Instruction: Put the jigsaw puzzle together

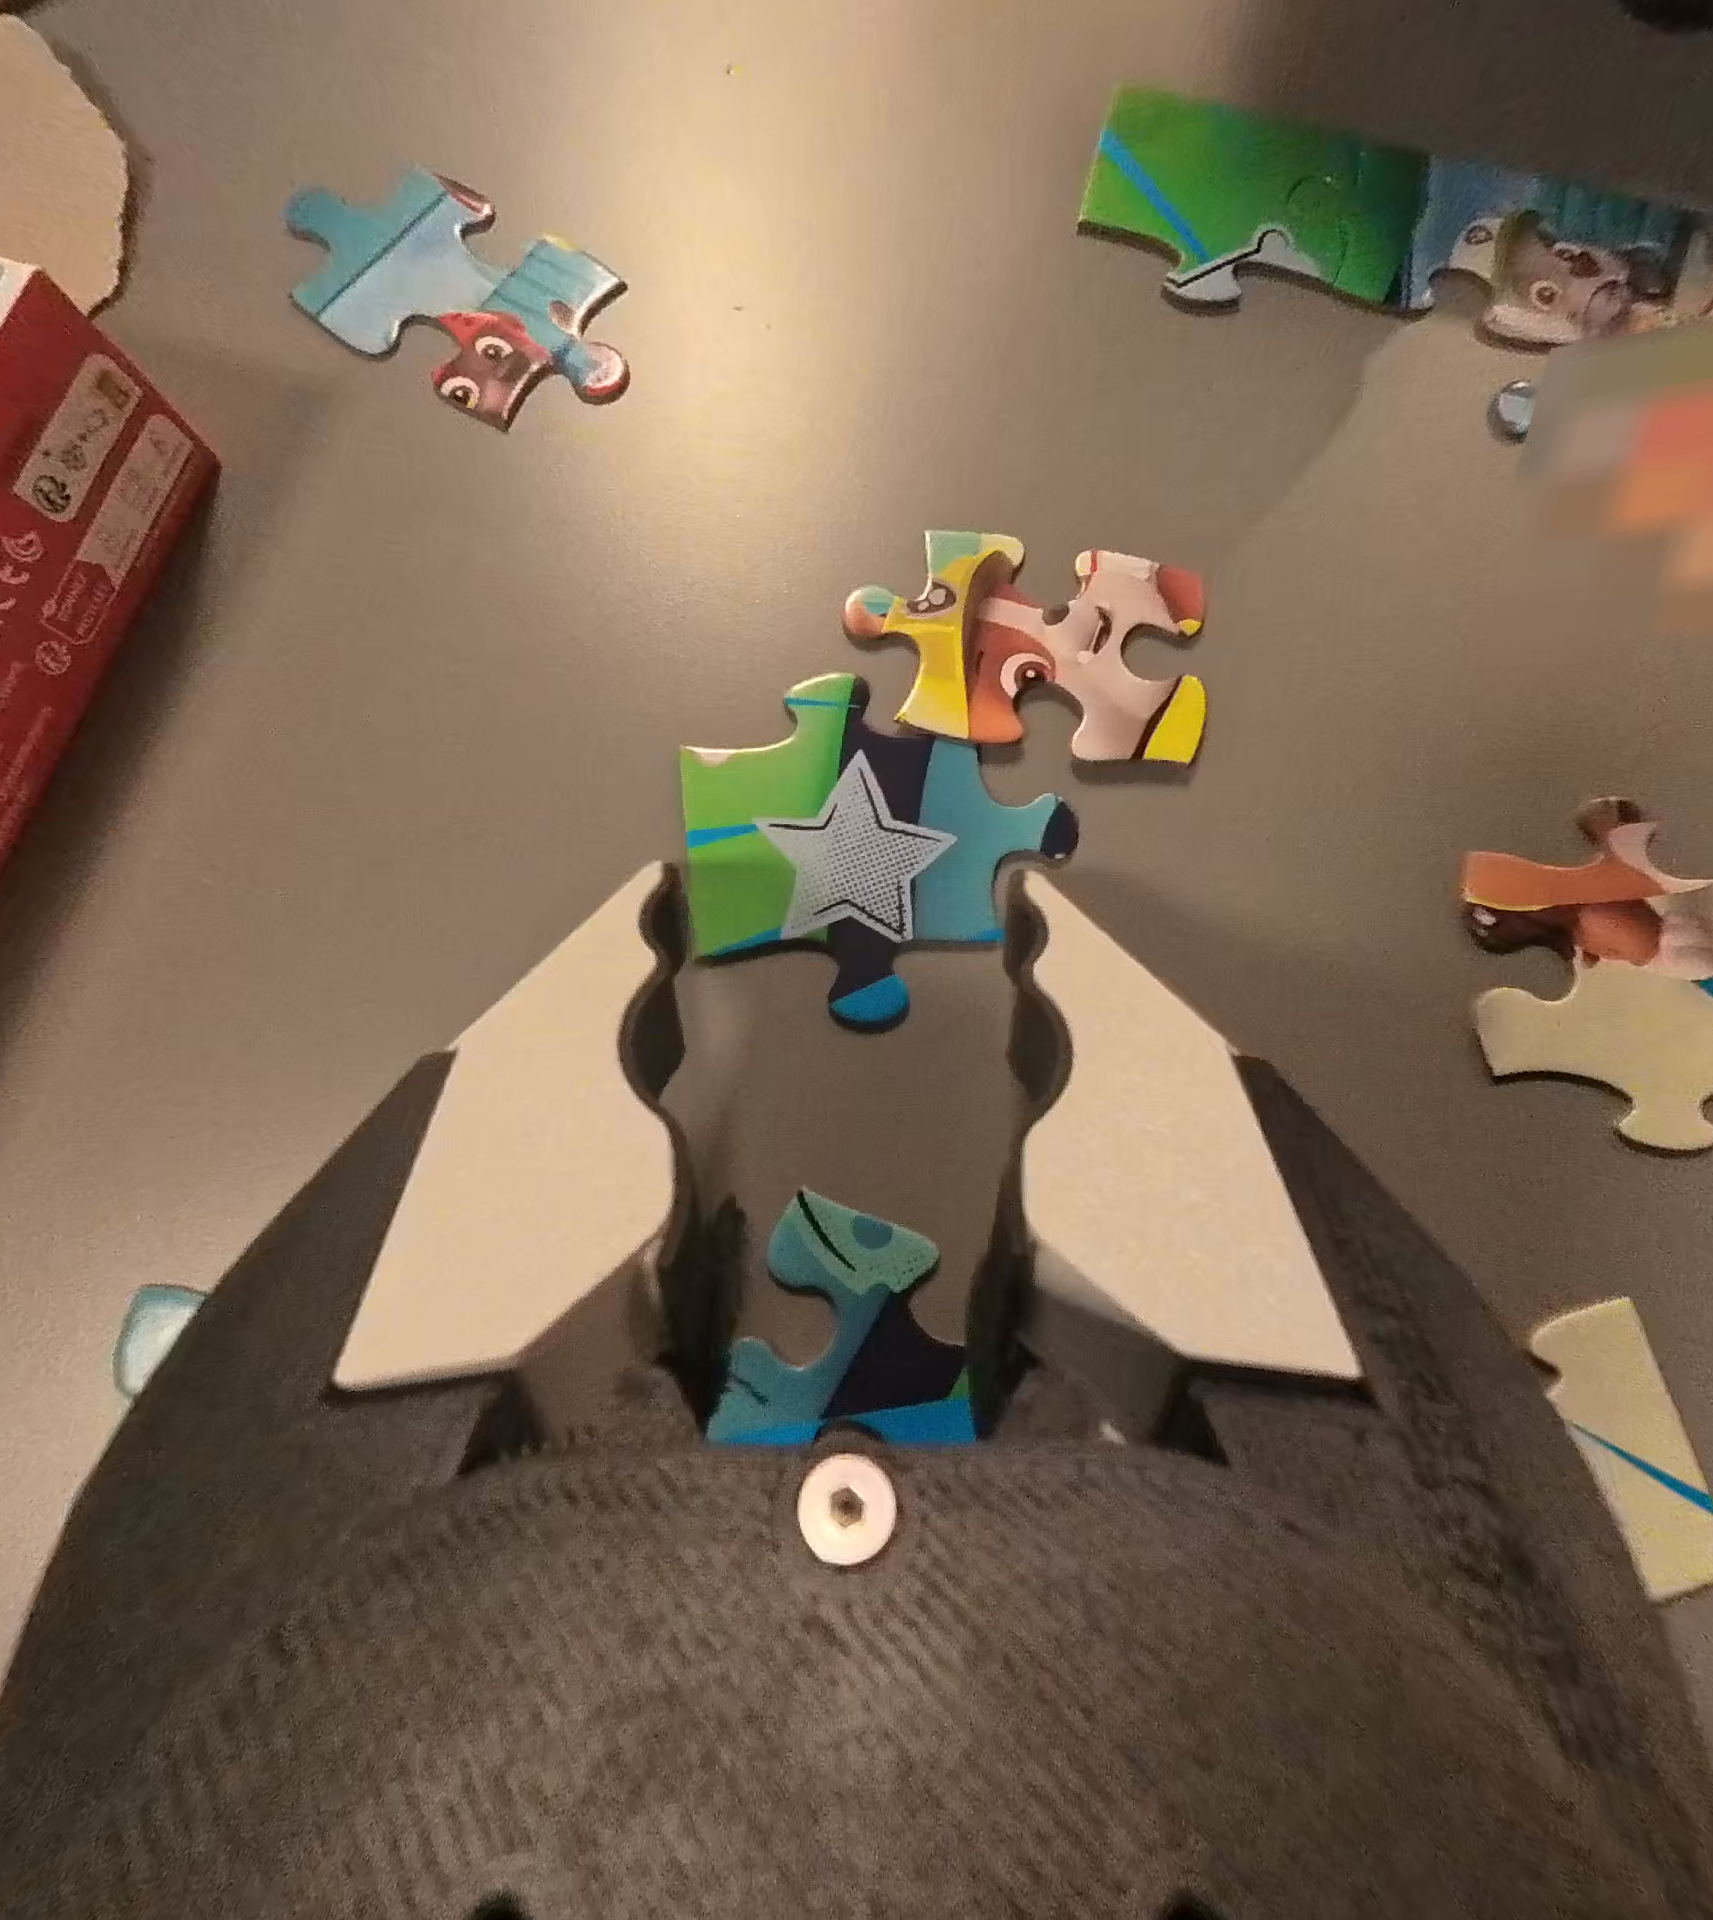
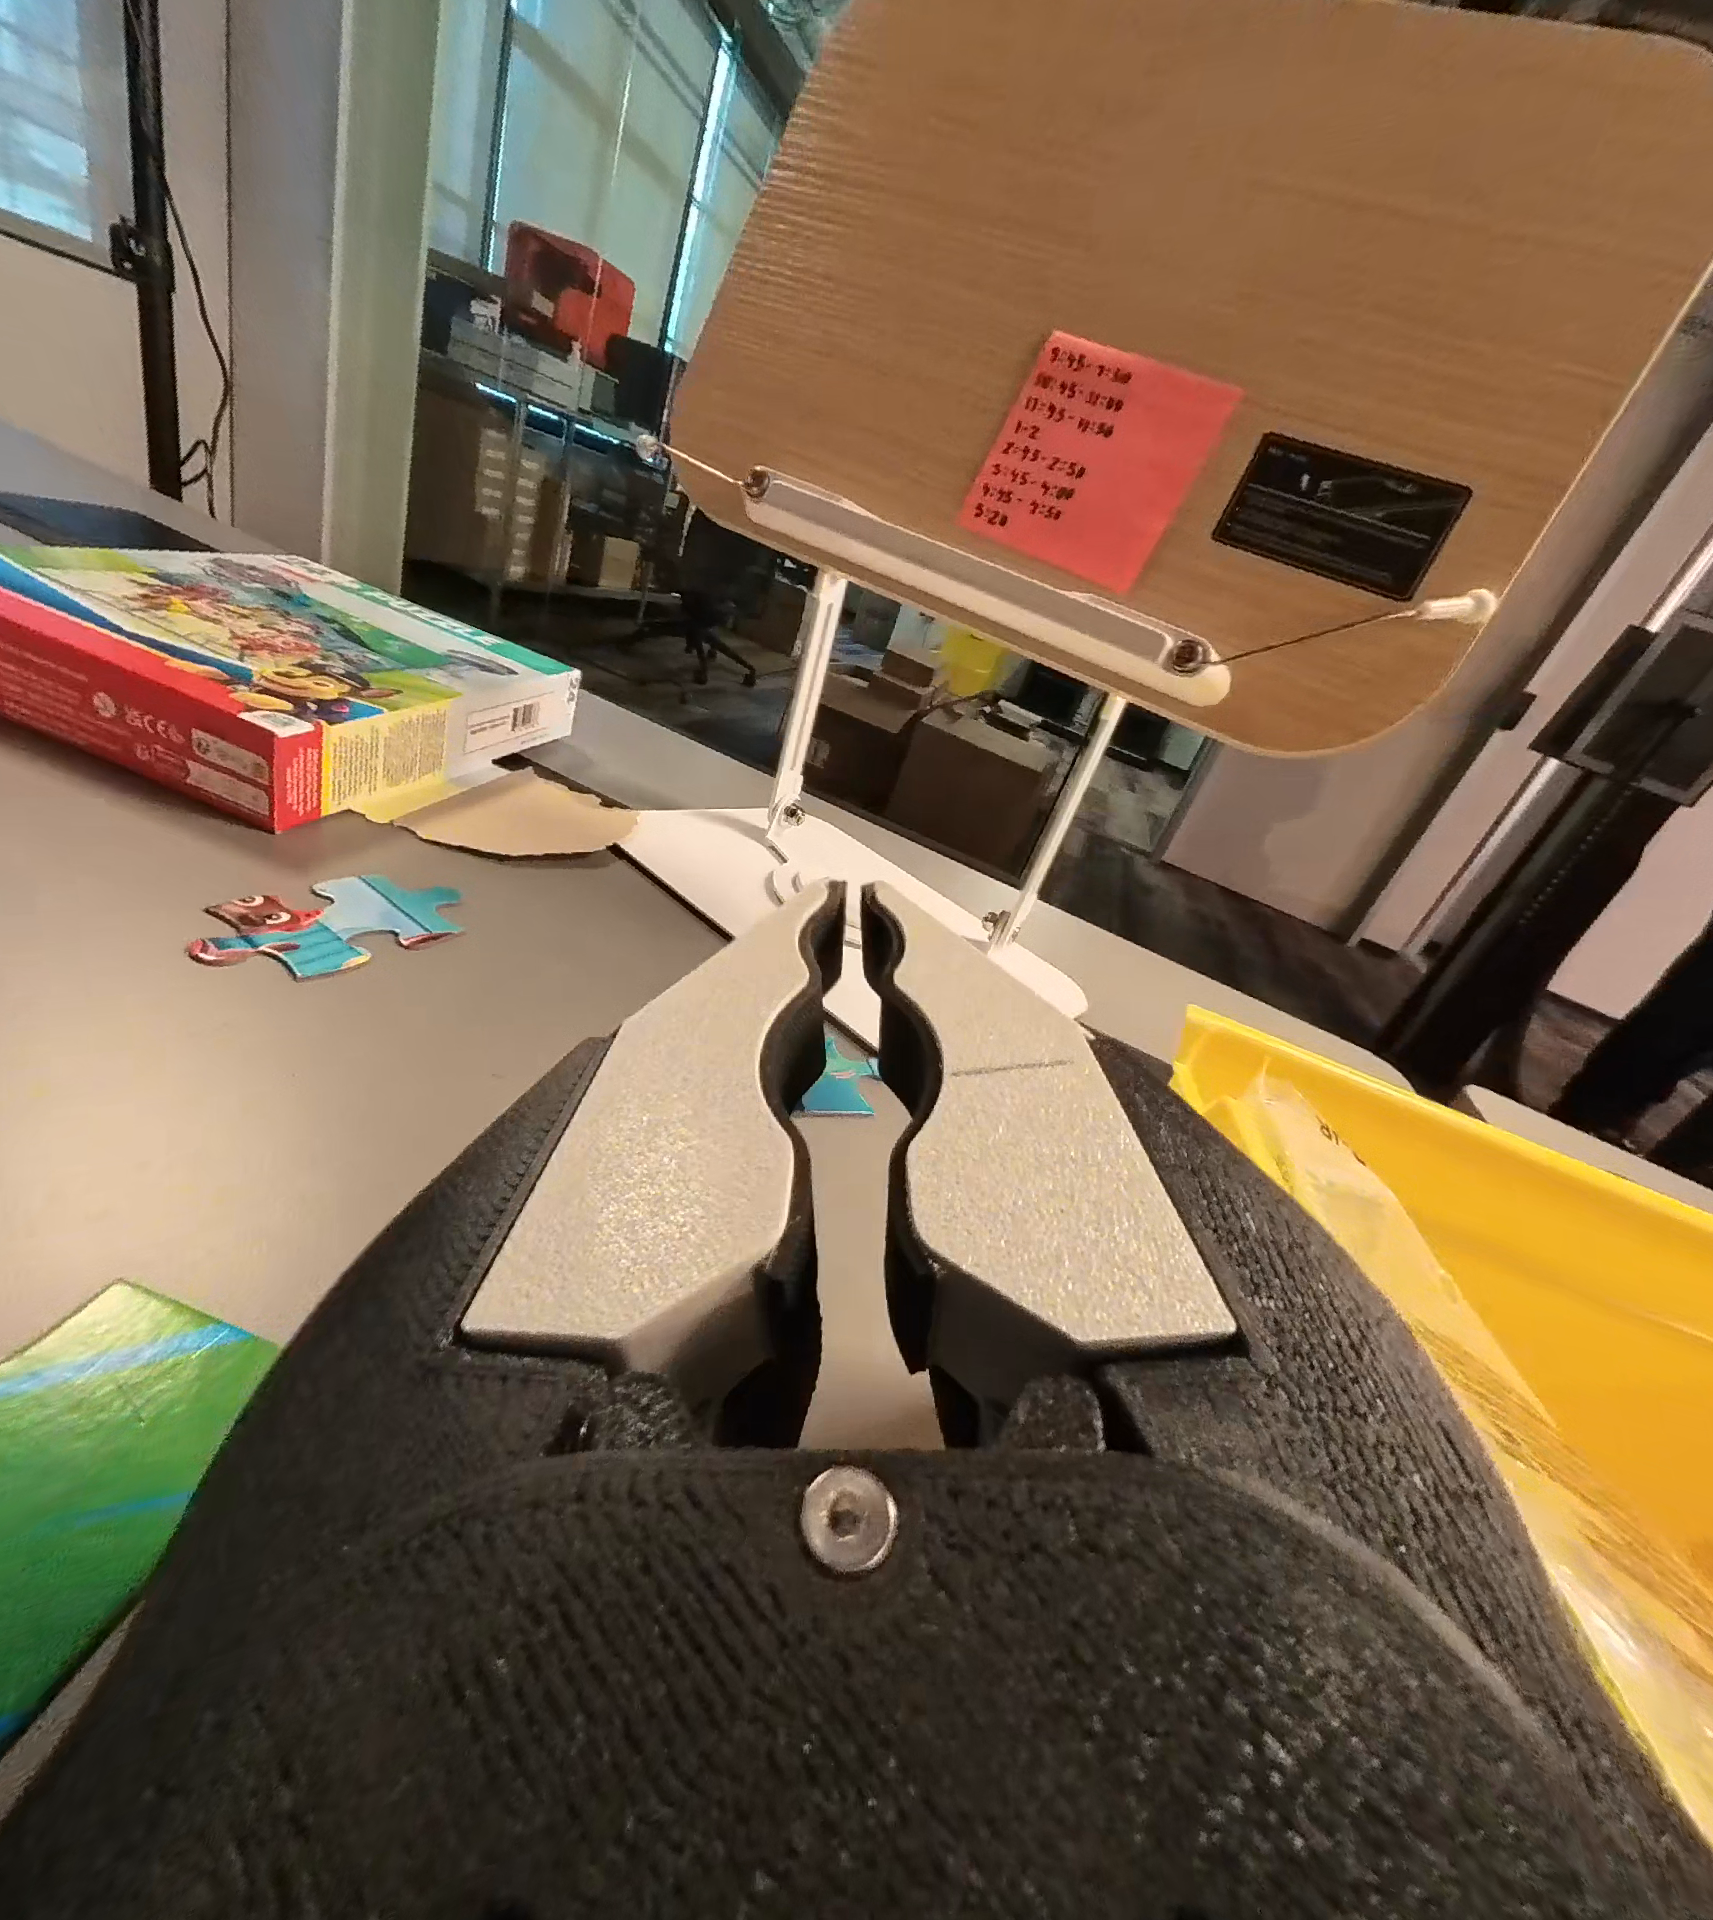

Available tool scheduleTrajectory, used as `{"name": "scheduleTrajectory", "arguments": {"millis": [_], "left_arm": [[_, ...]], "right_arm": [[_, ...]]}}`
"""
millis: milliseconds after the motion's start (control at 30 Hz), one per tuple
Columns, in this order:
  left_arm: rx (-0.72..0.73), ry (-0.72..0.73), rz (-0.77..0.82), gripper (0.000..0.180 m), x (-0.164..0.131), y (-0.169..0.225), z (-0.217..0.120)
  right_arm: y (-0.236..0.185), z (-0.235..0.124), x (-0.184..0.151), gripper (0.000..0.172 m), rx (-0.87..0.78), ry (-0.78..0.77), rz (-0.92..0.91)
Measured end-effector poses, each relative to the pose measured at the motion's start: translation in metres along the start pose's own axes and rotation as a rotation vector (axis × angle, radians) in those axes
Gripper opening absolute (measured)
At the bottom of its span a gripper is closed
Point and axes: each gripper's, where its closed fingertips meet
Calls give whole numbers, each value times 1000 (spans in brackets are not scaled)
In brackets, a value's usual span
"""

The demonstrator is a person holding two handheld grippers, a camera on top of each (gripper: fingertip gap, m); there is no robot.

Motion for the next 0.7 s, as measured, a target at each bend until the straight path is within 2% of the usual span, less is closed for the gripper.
{"name": "scheduleTrajectory", "arguments": {"millis": [333, 667, 700], "left_arm": [[-7, 8, 7, 57, -3, 2, -4], [98, 81, -6, 56, -3, -24, -30], [107, 91, -12, 29, -4, -28, -34]], "right_arm": [[-3, 1, -3, 1, 11, -18, -20], [-4, 2, -4, 0, 20, -24, -12], [-4, 2, -4, 0, 21, -24, -12]]}}
Point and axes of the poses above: each gripper's, where its closed fingertips meet, z out along the fingers, x out of its top, y = z × x across the jaws, and after that the axes turned 4 degrees about y, right-handed
